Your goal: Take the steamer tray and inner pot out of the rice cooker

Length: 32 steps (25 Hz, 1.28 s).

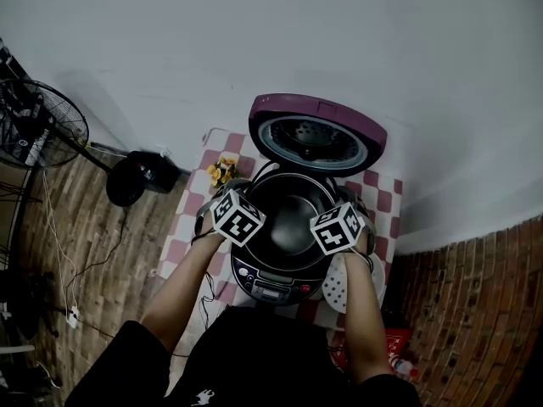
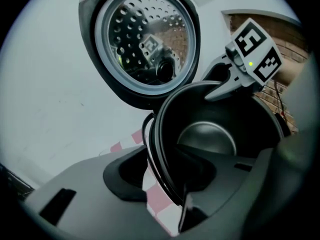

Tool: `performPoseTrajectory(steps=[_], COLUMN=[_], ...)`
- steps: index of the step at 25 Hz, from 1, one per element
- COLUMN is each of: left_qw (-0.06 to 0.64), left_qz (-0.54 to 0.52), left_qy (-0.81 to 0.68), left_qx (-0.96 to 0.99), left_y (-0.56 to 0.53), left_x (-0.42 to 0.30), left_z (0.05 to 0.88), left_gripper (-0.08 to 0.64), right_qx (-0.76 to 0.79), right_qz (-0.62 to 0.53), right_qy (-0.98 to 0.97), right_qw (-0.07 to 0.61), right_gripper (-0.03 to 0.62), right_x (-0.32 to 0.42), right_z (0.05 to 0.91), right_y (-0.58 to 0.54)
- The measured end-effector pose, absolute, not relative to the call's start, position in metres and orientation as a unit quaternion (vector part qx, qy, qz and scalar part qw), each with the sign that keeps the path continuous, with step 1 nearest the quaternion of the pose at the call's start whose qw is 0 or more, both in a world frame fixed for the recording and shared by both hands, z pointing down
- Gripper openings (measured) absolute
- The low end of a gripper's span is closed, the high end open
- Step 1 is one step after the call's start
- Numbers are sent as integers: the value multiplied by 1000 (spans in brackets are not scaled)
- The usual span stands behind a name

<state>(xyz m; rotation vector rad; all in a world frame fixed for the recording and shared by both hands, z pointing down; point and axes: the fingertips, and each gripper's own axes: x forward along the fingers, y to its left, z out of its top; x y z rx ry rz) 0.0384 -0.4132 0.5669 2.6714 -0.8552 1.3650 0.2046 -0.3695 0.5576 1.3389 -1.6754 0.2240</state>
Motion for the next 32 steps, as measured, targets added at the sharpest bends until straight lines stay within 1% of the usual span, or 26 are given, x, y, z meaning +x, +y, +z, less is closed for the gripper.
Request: performPoseTrajectory(steps=[2, 5, 7, 11, 16, 20, 26, 32], left_qw=[25, 60, 73, 66, 73, 84, 53, 23], left_qz=[426, 399, 388, 377, 347, 335, 327, 294], left_qy=[-274, -276, -285, -302, -325, -331, -365, -403], left_qx=[862, 872, 874, 873, 877, 878, 870, 867], left_y=[-409, -403, -399, -389, -374, -359, -341, -319], left_x=[37, 36, 33, 29, 26, 23, 24, 19], left_z=[558, 545, 536, 520, 492, 475, 449, 416], left_gripper=[129, 61, 52, 48, 34, 32, 29, 25], right_qx=[542, 528, 522, 516, 508, 496, 488, 512], right_qz=[86, 78, 61, 50, 37, 30, 1, -38], right_qy=[-698, -717, -722, -737, -761, -776, -786, -796], right_qw=[460, 448, 449, 434, 403, 388, 380, 321], right_gripper=[159, 79, 47, 40, 21, 21, 21, 8], right_x=[200, 190, 185, 181, 177, 176, 176, 174], right_z=[546, 534, 526, 509, 487, 470, 448, 413], right_y=[-368, -366, -365, -358, -348, -339, -328, -313])
